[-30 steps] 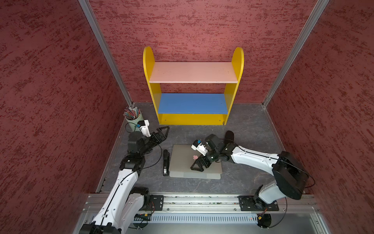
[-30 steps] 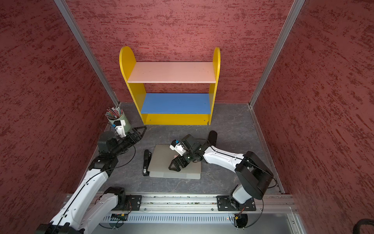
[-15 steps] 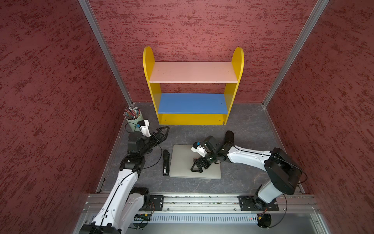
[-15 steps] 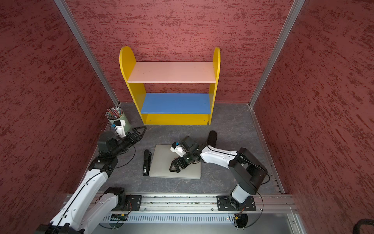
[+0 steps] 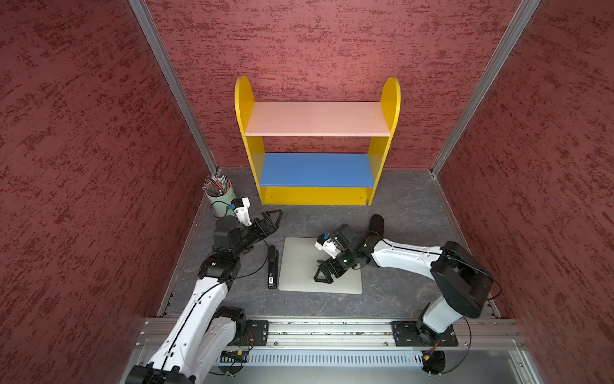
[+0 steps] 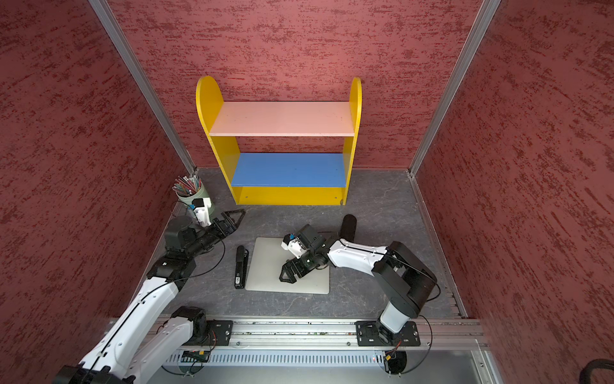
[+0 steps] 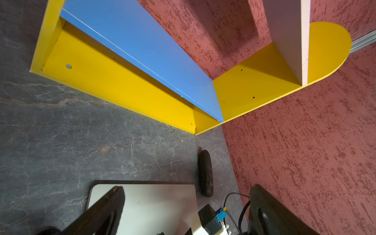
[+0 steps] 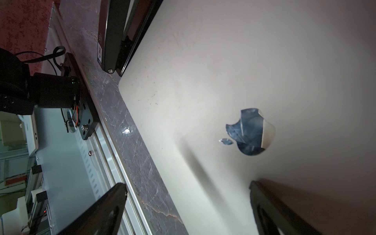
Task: Close the laptop lid and set it aside
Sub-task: Close the lid of the laptop.
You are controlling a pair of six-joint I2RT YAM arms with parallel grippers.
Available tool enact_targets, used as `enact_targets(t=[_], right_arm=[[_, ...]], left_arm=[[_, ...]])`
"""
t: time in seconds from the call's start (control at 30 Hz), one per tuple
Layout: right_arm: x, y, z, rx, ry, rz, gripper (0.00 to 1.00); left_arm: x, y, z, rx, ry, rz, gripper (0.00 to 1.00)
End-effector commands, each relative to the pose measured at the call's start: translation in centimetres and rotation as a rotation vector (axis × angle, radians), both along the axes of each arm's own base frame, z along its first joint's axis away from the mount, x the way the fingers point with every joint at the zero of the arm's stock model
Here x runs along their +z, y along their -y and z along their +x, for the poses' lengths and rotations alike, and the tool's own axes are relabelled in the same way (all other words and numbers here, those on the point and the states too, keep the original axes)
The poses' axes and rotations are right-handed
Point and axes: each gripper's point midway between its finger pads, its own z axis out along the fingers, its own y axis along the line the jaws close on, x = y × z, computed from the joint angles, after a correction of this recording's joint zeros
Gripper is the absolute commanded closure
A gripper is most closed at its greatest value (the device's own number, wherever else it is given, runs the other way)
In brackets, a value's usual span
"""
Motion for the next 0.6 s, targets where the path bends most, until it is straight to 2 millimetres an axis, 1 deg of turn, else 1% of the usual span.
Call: enact_targets(t=[0.0,0.07,0.2,0.33,0.4,0.57], right_arm=[[1.1,1.0,0.6,-0.064,0.057,-0.034,0.02],[1.3,1.7,0.9,-0.101,0.078,-0.052,0.02],[1.5,3.5,1.1,-0.186,0.109,-0.090,0.02],[2.0,5.4,1.2,-0.283,0.139,-0.095,0.01],[1.8,6.4,1.1,-0.331,0.142,-0.105,0.02],[0.7,8.9,0.2,-0.426,0.135,-0.127,0.02]], left_arm=[[0.8,1.5,-0.3,-0.033,0.017,0.045,0.00],[0.4,3.1,-0.8,-0.073,0.005,0.077,0.00],[-0.9,6.2,-2.1,-0.154,-0.034,0.145,0.00],[-3.1,8.9,-3.7,-0.230,-0.085,0.217,0.00],[-4.2,9.7,-4.4,-0.255,-0.117,0.269,0.00],[-7.5,10.5,-6.4,-0.304,-0.215,0.388,0.00]])
